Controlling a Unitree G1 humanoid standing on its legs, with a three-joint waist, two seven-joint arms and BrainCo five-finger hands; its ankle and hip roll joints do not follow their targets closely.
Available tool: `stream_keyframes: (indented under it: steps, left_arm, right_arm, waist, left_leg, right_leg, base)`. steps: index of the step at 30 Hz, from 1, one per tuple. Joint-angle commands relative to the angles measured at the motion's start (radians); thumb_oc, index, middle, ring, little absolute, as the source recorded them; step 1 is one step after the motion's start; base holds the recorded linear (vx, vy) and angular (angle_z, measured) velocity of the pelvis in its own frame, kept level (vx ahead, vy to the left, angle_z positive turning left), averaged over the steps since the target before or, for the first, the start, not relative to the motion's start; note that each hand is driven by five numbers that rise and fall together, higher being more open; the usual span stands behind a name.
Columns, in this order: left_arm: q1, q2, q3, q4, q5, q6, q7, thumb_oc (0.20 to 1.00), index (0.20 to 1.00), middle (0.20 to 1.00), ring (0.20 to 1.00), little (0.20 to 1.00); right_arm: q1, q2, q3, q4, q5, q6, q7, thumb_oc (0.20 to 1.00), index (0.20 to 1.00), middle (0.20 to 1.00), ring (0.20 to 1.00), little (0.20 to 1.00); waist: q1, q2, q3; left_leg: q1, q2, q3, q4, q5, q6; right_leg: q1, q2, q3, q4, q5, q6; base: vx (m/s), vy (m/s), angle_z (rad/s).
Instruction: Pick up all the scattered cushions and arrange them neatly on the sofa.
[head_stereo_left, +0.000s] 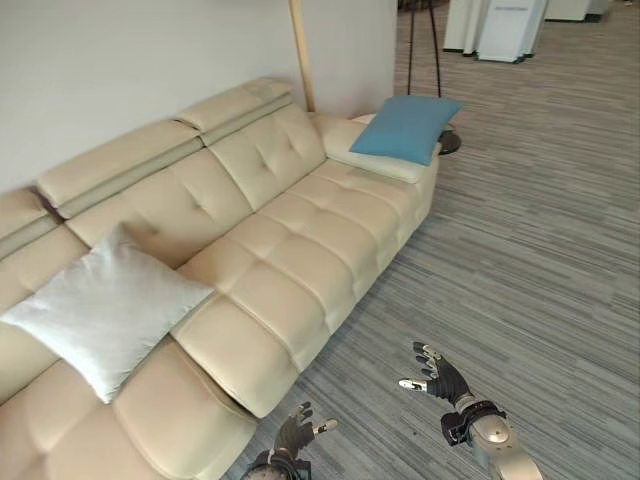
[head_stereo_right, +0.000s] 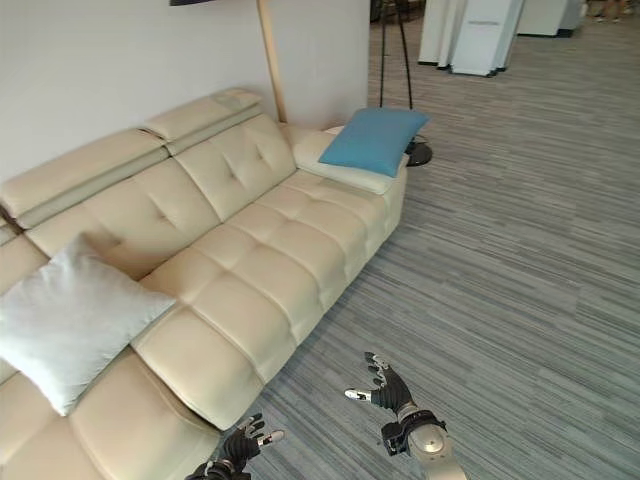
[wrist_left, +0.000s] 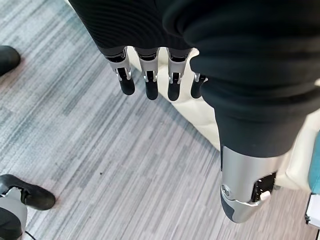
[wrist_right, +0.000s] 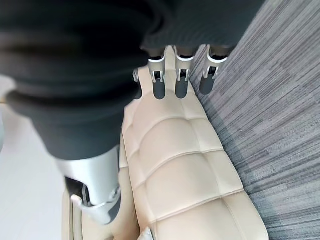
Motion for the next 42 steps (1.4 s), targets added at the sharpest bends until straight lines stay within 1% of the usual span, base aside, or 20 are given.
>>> stream_keyframes:
  steps: [1, 2, 3, 4, 7, 11, 12, 15, 16, 18, 19, 20, 23, 25, 26, 30, 31, 35, 38, 42]
  left_arm:
    - [0.0, 0.004, -0.034, -0.042, -0.004, -0.054, -0.001, 1.0, 1.0, 1.0, 1.0, 1.0]
    - [0.008, -0.002, -0.026, -0.044, -0.017, -0.07, -0.01, 1.0, 1.0, 1.0, 1.0, 1.0]
    - [0.009, -0.001, -0.026, -0.044, -0.017, -0.07, -0.011, 1.0, 1.0, 1.0, 1.0, 1.0]
    - [0.007, -0.001, -0.021, -0.042, -0.023, -0.076, -0.016, 1.0, 1.0, 1.0, 1.0, 1.0]
    - [-0.001, 0.005, 0.003, -0.064, -0.033, -0.072, -0.014, 1.0, 1.0, 1.0, 1.0, 1.0]
    - [-0.048, 0.031, 0.059, 0.007, -0.038, -0.065, 0.024, 1.0, 1.0, 1.0, 1.0, 1.0]
    - [-0.055, 0.047, 0.089, 0.045, -0.042, -0.059, 0.034, 1.0, 1.0, 1.0, 1.0, 1.0]
    - [-0.027, 0.065, 0.133, 0.081, -0.037, -0.055, 0.036, 1.0, 1.0, 1.0, 1.0, 1.0]
    - [-0.015, 0.071, 0.146, 0.088, -0.035, -0.057, 0.038, 1.0, 1.0, 1.0, 1.0, 1.0]
    - [0.002, 0.089, 0.163, 0.1, -0.031, -0.044, 0.026, 1.0, 1.0, 1.0, 1.0, 1.0]
    - [0.012, 0.103, 0.157, 0.116, -0.019, -0.034, 0.017, 1.0, 1.0, 1.0, 1.0, 1.0]
    - [0.012, 0.102, 0.157, 0.116, -0.019, -0.034, 0.017, 1.0, 1.0, 1.0, 1.0, 1.0]
    - [-0.009, 0.116, 0.137, 0.149, -0.012, -0.028, 0.0, 1.0, 1.0, 1.0, 1.0, 1.0]
    - [-0.019, 0.121, 0.134, 0.151, -0.004, -0.021, -0.004, 1.0, 1.0, 1.0, 1.0, 1.0]
    - [-0.034, 0.13, 0.131, 0.153, 0.007, -0.017, -0.011, 1.0, 1.0, 1.0, 1.0, 1.0]
    - [-0.037, 0.145, 0.12, 0.154, 0.015, -0.018, -0.024, 1.0, 1.0, 1.0, 1.0, 1.0]
    - [-0.051, 0.155, 0.124, 0.156, 0.018, -0.012, -0.031, 1.0, 1.0, 1.0, 1.0, 1.0]
    - [-0.069, 0.162, 0.13, 0.158, 0.017, 0.003, -0.035, 1.0, 1.0, 1.0, 1.0, 1.0]
    - [-0.074, 0.161, 0.133, 0.161, 0.017, 0.014, -0.039, 1.0, 1.0, 1.0, 1.0, 1.0]
    - [-0.036, 0.142, 0.133, 0.189, 0.023, 0.008, -0.036, 1.0, 1.0, 1.0, 1.0, 1.0]
  right_arm:
    - [-0.035, 0.002, 0.01, -0.075, 0.014, -0.042, 0.015, 1.0, 1.0, 1.0, 1.0, 1.0]
    - [-0.024, 0.008, 0.019, -0.055, 0.013, -0.041, 0.01, 1.0, 1.0, 1.0, 1.0, 1.0]
    - [-0.023, 0.009, 0.019, -0.055, 0.013, -0.041, 0.01, 1.0, 1.0, 1.0, 1.0, 1.0]
    - [-0.015, 0.008, 0.023, -0.048, 0.008, -0.044, 0.006, 1.0, 1.0, 1.0, 1.0, 1.0]
    - [0.0, -0.005, -0.002, 0.036, -0.004, -0.05, -0.017, 1.0, 1.0, 1.0, 1.0, 1.0]
    - [-0.031, -0.036, -0.063, 0.153, 0.012, -0.033, -0.026, 1.0, 1.0, 1.0, 1.0, 1.0]
    - [-0.041, -0.059, -0.087, 0.19, 0.011, -0.018, -0.02, 1.0, 1.0, 1.0, 1.0, 1.0]
    - [-0.04, -0.082, -0.101, 0.238, -0.021, 0.001, -0.012, 1.0, 1.0, 1.0, 1.0, 1.0]
    - [-0.029, -0.085, -0.11, 0.252, -0.026, 0.0, -0.018, 1.0, 1.0, 1.0, 1.0, 1.0]
    - [0.006, -0.099, -0.14, 0.272, -0.038, 0.004, -0.03, 1.0, 1.0, 1.0, 1.0, 1.0]
    - [0.048, -0.108, -0.166, 0.292, -0.045, 0.003, -0.038, 1.0, 1.0, 1.0, 1.0, 1.0]
    - [0.048, -0.108, -0.167, 0.292, -0.045, 0.003, -0.038, 1.0, 1.0, 1.0, 1.0, 1.0]
    - [0.062, -0.147, -0.211, 0.332, -0.065, 0.006, -0.041, 1.0, 1.0, 1.0, 1.0, 1.0]
    - [0.078, -0.158, -0.232, 0.296, -0.064, 0.018, -0.033, 1.0, 1.0, 1.0, 1.0, 1.0]
    - [0.105, -0.166, -0.256, 0.257, -0.065, 0.029, -0.024, 1.0, 1.0, 1.0, 1.0, 1.0]
    - [0.116, -0.18, -0.273, 0.232, -0.07, 0.034, -0.014, 1.0, 1.0, 1.0, 1.0, 1.0]
    - [0.114, -0.182, -0.279, 0.235, -0.071, 0.033, -0.013, 1.0, 1.0, 1.0, 1.0, 1.0]
    - [0.119, -0.174, -0.285, 0.242, -0.067, 0.022, -0.013, 1.0, 1.0, 1.0, 1.0, 1.0]
    - [0.118, -0.177, -0.288, 0.267, -0.058, -0.006, -0.014, 1.0, 1.0, 1.0, 1.0, 1.0]
    - [0.158, -0.168, -0.289, 0.267, -0.048, -0.03, -0.02, 1.0, 1.0, 1.0, 1.0, 1.0]
  waist:
    - [0.02, -0.023, 0.001]
    - [0.059, -0.045, 0.007]
    - [0.058, -0.044, 0.005]
    - [0.07, -0.051, 0.006]
    - [0.096, -0.028, 0.009]
    - [0.125, -0.016, 0.023]
    - [0.121, -0.007, 0.028]
    - [0.143, -0.008, 0.015]
    - [0.147, -0.002, 0.006]
    - [0.146, -0.016, -0.021]
    - [0.144, -0.038, -0.033]
    - [0.145, -0.035, -0.035]
    - [0.129, -0.04, -0.036]
    - [0.109, -0.011, -0.031]
    - [0.078, 0.0, -0.015]
    - [0.05, 0.004, 0.0]
    - [0.03, -0.018, 0.008]
    - [0.002, -0.013, 0.027]
    - [-0.015, -0.003, 0.025]
    - [-0.048, -0.021, -0.017]
  left_leg:
    - [-0.089, -0.113, -0.221, 0.327, -0.152, 0.049]
    - [-0.195, -0.279, -0.411, 0.347, -0.24, 0.105]
    - [-0.198, -0.277, -0.413, 0.353, -0.244, 0.105]
    - [-0.236, -0.323, -0.469, 0.297, -0.261, 0.121]
    - [-0.275, -0.311, -0.516, 0.015, -0.133, 0.131]
    - [-0.377, -0.299, -0.545, -0.263, -0.004, 0.093]
    - [-0.418, -0.264, -0.465, -0.268, 0.008, 0.078]
    - [-0.362, -0.243, -0.423, -0.268, 0.008, 0.091]
    - [-0.336, -0.239, -0.425, -0.268, 0.051, 0.096]
    - [-0.289, -0.255, -0.402, -0.268, 0.104, 0.127]
    - [-0.224, -0.287, -0.401, -0.268, 0.109, 0.161]
    - [-0.226, -0.284, -0.402, -0.268, 0.11, 0.161]
    - [-0.166, -0.326, -0.395, -0.268, 0.063, 0.207]
    - [-0.127, -0.317, -0.411, -0.268, 0.024, 0.222]
    - [-0.085, -0.326, -0.424, -0.268, -0.022, 0.232]
    - [-0.029, -0.343, -0.448, -0.268, -0.079, 0.249]
    - [0.025, -0.377, -0.472, -0.268, -0.12, 0.253]
    - [0.115, -0.383, -0.514, -0.268, -0.182, 0.263]
    - [0.193, -0.386, -0.538, -0.268, -0.238, 0.27]
    - [0.268, -0.383, -0.581, -0.164, -0.292, 0.238]
  right_leg:
    - [0.126, 0.032, 0.111, -0.194, -0.031, -0.006]
    - [0.145, 0.045, 0.202, -0.194, -0.058, -0.021]
    - [0.144, 0.048, 0.2, -0.194, -0.059, -0.021]
    - [0.154, 0.057, 0.237, -0.194, -0.071, -0.026]
    - [0.2, 0.111, 0.328, -0.194, -0.114, -0.043]
    - [0.27, 0.163, 0.433, -0.194, -0.151, -0.061]
    - [0.302, 0.178, 0.487, -0.194, -0.174, -0.064]
    - [0.337, 0.178, 0.557, -0.194, -0.194, -0.044]
    - [0.358, 0.181, 0.582, -0.194, -0.208, -0.039]
    - [0.396, 0.162, 0.59, -0.177, -0.217, -0.005]
    - [0.356, 0.133, 0.572, -0.001, -0.19, 0.05]
    - [0.353, 0.136, 0.573, -0.001, -0.188, 0.05]
    - [0.198, 0.085, 0.572, 0.35, 0.026, 0.145]
    - [0.038, 0.065, 0.569, 0.524, 0.064, 0.132]
    - [-0.062, 0.039, 0.536, 0.483, -0.005, 0.099]
    - [-0.138, 0.056, 0.5, 0.272, -0.062, 0.068]
    - [-0.181, 0.063, 0.526, 0.034, 0.001, 0.071]
    - [-0.25, 0.048, 0.534, -0.193, 0.112, 0.092]
    - [-0.332, 0.027, 0.498, -0.194, 0.126, 0.1]
    - [-0.214, 0.03, 0.481, -0.194, 0.228, 0.033]
  base:
    - [0.34, -0.274, -0.99]
    - [0.27, -0.181, -0.71]
    - [0.37, -0.205, -0.82]
    - [0.46, -0.161, -1.2]
    - [0.42, -0.102, -0.97]
    - [0.5, -0.069, -0.86]
    - [0.68, -0.039, -0.99]
    - [0.46, 0.094, -1.19]
    - [0.59, 0.192, -1.82]
    - [0.69, 0.272, -1.38]
    - [0.57, 0.226, -0.39]
    - [0.54, 0.225, 0.09]
    - [0.37, 0.204, 0.33]
    - [0.35, 0.184, 0.08]
    - [0.33, 0.132, 0.2]
    - [0.44, 0.015, 0.48]
    - [0.5, -0.066, 0.14]
    - [0.51, -0.072, 0.22]
    - [0.6, -0.111, 0.4]
    - [0.66, -0.243, 0.46]
